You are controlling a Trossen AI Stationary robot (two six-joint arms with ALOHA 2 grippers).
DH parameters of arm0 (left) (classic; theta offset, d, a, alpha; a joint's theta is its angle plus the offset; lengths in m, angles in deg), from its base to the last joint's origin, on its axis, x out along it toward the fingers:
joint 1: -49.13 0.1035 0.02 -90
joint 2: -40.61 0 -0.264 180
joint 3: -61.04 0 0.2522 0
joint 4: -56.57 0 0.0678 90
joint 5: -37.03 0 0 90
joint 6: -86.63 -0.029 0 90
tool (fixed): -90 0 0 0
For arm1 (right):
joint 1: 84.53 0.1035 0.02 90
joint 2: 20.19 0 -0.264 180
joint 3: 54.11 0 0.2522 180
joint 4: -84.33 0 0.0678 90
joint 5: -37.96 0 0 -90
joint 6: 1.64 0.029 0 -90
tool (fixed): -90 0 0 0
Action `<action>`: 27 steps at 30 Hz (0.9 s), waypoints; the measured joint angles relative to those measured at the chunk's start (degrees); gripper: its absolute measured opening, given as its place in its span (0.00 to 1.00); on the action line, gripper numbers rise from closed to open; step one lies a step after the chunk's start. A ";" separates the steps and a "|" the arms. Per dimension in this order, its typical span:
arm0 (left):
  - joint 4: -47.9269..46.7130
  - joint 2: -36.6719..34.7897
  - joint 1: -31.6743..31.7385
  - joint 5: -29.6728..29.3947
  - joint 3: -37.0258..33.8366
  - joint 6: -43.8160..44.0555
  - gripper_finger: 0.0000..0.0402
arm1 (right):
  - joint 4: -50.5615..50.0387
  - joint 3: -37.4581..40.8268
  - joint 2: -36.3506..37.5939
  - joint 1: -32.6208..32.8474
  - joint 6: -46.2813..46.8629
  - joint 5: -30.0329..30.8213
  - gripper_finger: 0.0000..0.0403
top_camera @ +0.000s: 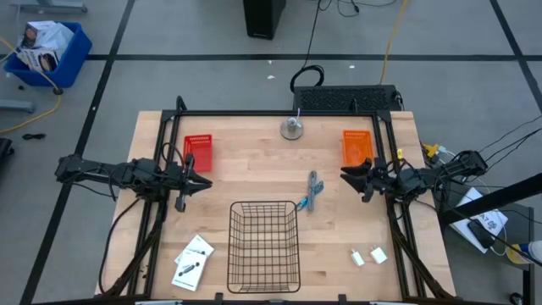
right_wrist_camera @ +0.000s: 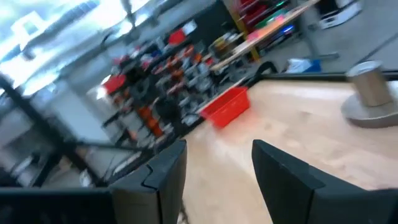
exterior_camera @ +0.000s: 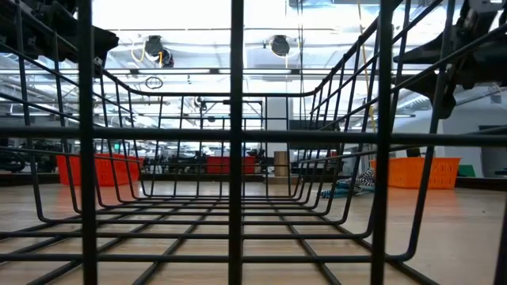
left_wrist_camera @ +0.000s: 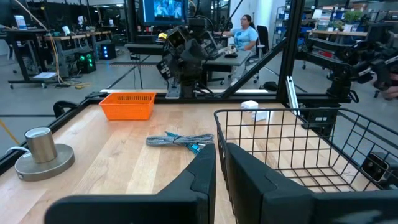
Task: Pick and place items into bin
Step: Put the black and white charger cable into the red bin
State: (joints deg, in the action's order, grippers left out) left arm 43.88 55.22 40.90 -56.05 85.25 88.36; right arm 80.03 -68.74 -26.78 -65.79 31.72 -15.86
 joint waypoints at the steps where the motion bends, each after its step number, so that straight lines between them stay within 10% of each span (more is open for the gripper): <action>1: -0.01 -0.02 0.02 0.00 -0.01 0.00 0.10 | 0.02 0.00 -0.03 0.00 1.15 0.83 0.44; 18: 2.72 -0.02 0.00 0.04 -0.01 6.48 0.10 | 9.73 0.00 -7.35 0.09 2.15 -11.08 0.42; 27: 2.66 0.00 0.00 0.02 -0.01 10.24 0.10 | 16.21 -8.20 -33.14 7.18 4.66 -7.02 0.41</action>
State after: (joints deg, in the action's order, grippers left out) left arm 46.53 55.22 40.90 -56.04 85.24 98.60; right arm 96.23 -76.94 -59.92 -58.61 36.38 -22.87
